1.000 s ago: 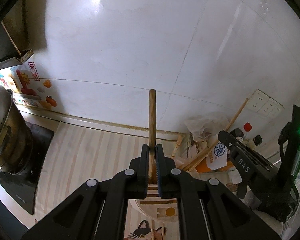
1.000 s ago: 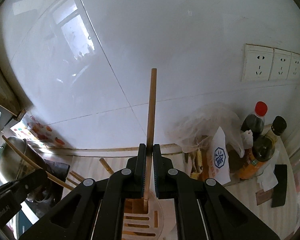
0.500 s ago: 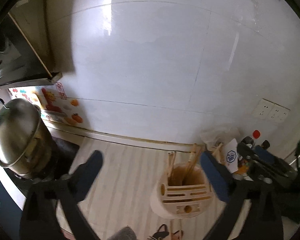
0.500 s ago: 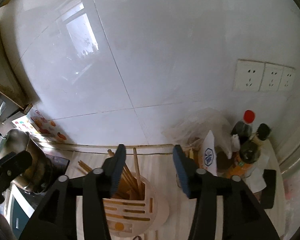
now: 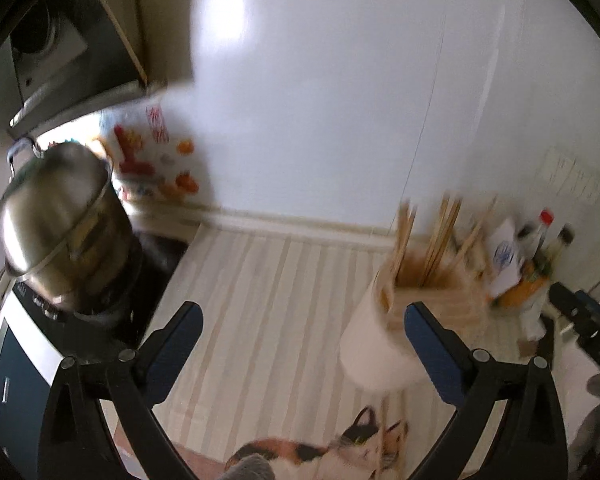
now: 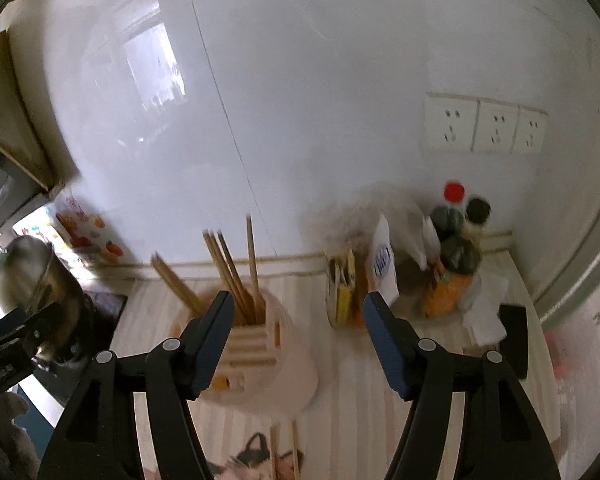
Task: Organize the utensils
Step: 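Grasp another chopstick on the mat with the left tool while the right tool grasps one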
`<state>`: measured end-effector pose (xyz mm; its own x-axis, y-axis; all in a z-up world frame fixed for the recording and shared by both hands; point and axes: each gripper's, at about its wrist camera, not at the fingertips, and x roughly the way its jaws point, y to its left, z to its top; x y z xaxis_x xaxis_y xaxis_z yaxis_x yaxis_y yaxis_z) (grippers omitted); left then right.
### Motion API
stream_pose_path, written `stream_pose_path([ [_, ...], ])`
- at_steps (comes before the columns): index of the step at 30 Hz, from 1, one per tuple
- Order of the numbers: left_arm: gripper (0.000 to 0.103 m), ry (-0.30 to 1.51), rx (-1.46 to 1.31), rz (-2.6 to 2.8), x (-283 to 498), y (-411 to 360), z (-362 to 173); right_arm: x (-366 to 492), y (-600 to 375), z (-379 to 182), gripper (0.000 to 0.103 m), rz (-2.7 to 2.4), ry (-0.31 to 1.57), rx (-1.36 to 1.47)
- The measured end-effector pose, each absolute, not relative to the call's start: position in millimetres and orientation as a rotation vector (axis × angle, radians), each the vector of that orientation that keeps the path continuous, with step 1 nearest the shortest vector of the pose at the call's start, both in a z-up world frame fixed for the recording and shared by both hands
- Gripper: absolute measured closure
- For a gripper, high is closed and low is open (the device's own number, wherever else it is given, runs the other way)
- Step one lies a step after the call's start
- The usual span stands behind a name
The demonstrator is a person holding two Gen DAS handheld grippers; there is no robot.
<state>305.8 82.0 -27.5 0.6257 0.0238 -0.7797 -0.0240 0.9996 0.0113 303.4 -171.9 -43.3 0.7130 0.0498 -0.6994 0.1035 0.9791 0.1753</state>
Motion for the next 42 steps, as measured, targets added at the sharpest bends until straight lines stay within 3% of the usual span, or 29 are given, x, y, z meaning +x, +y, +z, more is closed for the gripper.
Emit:
stream_pose_path([
  [17,0.0,1.237,0.077,0.054,265,80,-205,263,-160,-220,0.034,-0.055,1.174,0.232],
  [25,0.0,1.298,0.147,0.033,262,62,-241,260,-145,-295,0.036,-0.046,1.34,0.238],
  [32,0.0,1.315,0.172,0.026,260,53,-247,251,-123,-334,0.059,-0.022,1.43,0.199],
  [35,0.0,1.322,0.173,0.019,260,50,-248,247,-120,-340,0.077,-0.018,1.441,0.158],
  [37,0.0,1.324,0.179,0.012,260,47,-249,245,-121,-341,0.096,-0.029,1.445,0.127],
  [42,0.0,1.329,0.202,-0.029,260,27,-252,236,-149,-343,0.096,-0.099,1.455,0.127],
])
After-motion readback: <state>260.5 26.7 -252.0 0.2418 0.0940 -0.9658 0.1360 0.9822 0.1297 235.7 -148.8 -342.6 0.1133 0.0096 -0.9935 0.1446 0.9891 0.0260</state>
